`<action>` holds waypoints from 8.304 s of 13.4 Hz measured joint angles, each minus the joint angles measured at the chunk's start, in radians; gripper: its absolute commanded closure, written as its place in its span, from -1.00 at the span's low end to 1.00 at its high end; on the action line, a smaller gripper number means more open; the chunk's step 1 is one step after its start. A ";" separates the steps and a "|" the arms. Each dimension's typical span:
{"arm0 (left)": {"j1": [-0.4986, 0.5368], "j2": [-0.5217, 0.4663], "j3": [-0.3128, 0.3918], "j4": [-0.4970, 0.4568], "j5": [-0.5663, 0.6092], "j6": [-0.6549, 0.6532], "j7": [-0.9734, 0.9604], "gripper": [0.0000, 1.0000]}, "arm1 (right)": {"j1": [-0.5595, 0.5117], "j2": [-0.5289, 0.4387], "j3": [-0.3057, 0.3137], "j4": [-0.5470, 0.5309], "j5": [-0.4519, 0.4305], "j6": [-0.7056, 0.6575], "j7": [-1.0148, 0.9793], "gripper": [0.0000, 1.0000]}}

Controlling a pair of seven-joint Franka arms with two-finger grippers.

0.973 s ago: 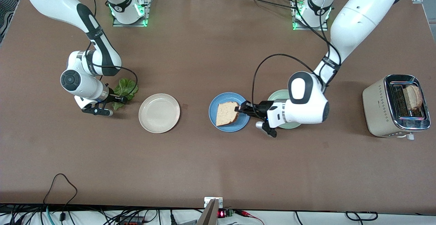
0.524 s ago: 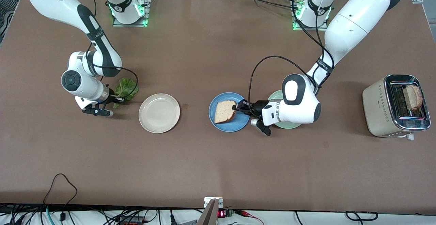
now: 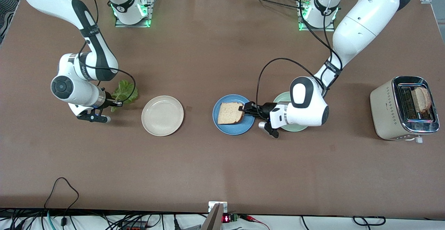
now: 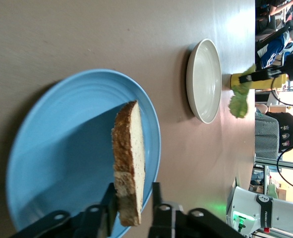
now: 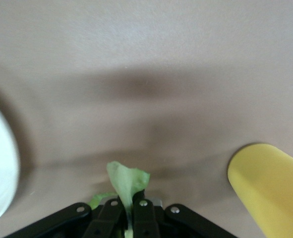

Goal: Make sandwich in blue plate with both arms
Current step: 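Lay the lettuce on the bread while the left gripper withdraws, then release the lettuce and lift the right gripper away from the plate, then move the right gripper back toward the yellow mustard bottle, then grasp the yellow mustard bottle with the right gripper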

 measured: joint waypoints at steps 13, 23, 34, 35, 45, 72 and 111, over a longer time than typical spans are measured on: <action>0.043 -0.476 0.202 -0.041 0.770 -0.442 0.006 -1.00 | 0.409 0.058 0.013 0.239 0.331 -0.119 0.874 1.00; 0.108 -0.501 0.214 0.343 1.015 -0.836 -0.113 -1.00 | 0.604 0.391 0.012 0.521 0.356 0.189 1.336 1.00; 0.112 -0.493 0.208 0.362 0.933 -0.847 -0.443 -1.00 | 0.612 0.456 0.007 0.589 0.389 0.226 1.350 -1.00; 0.112 -0.493 0.208 0.362 0.931 -0.847 -0.444 -1.00 | 0.612 0.456 0.005 0.590 0.396 0.226 1.350 -1.00; 0.112 -0.493 0.209 0.363 0.928 -0.847 -0.446 -1.00 | 0.556 0.371 -0.011 0.678 0.401 0.013 1.277 -1.00; 0.112 -0.493 0.209 0.364 0.927 -0.847 -0.447 -1.00 | -0.220 -0.526 -0.125 -0.005 0.105 -0.590 -0.859 -1.00; 0.112 -0.493 0.209 0.365 0.926 -0.847 -0.447 -1.00 | -0.543 0.380 -0.157 0.232 1.065 -0.697 -2.884 -1.00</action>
